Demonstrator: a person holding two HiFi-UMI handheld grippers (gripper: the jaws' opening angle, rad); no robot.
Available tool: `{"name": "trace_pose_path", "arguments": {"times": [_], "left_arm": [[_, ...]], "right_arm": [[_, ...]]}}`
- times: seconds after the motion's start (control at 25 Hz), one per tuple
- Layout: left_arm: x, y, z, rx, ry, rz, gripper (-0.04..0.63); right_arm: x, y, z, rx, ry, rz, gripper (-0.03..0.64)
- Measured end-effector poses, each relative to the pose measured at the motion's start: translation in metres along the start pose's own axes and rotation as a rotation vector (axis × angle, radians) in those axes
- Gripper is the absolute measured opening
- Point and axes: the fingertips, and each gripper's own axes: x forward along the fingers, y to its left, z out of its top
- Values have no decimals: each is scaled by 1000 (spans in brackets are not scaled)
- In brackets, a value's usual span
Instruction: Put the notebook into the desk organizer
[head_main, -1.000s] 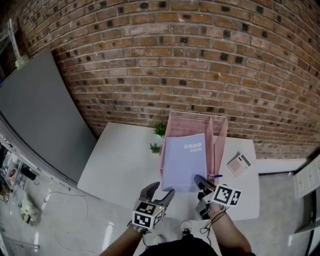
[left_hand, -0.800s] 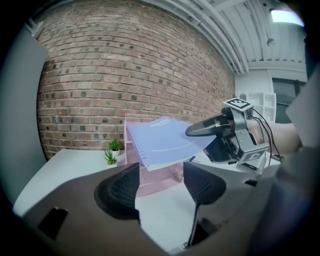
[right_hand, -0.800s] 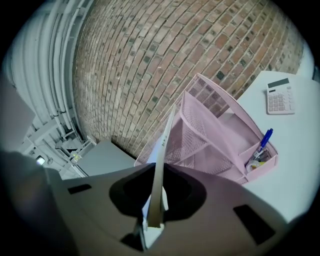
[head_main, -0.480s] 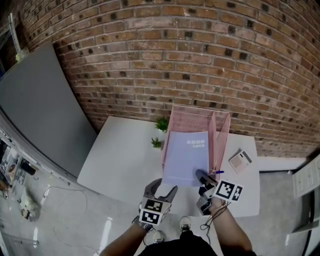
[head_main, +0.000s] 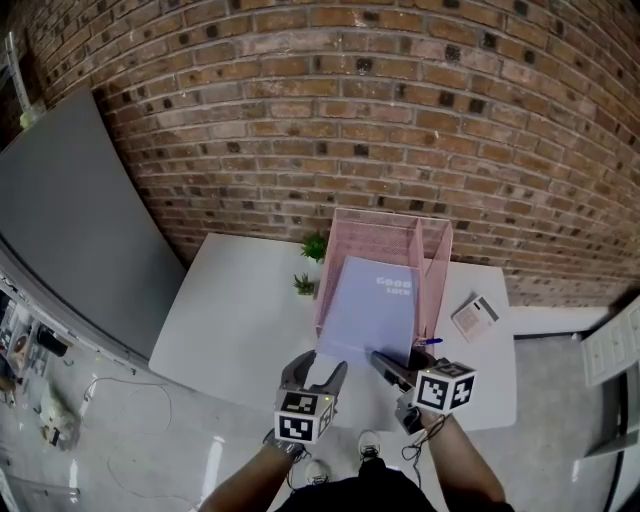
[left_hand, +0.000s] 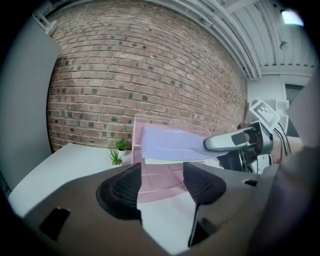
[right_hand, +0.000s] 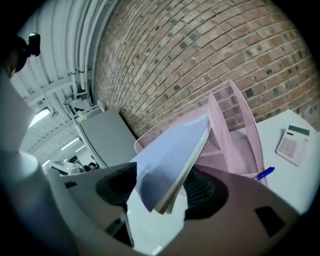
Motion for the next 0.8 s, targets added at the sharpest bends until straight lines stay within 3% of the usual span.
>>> {"name": "trace_pose_path", "arguments": {"times": [0.32, 0.4, 0.6, 0.8], "left_arm": [[10, 5, 5, -32, 7, 13, 261], [14, 5, 7, -39, 8, 17, 261], [21, 7, 12, -71, 9, 27, 261], [26, 10, 14, -85, 12, 37, 261]], "right_arm": [[-15, 1, -17, -162, 43, -45, 307], [-19, -2, -14, -219, 23, -100, 302], [-35, -20, 2, -324, -84, -339, 288], [-33, -30, 10, -377, -92, -417, 335]]}}
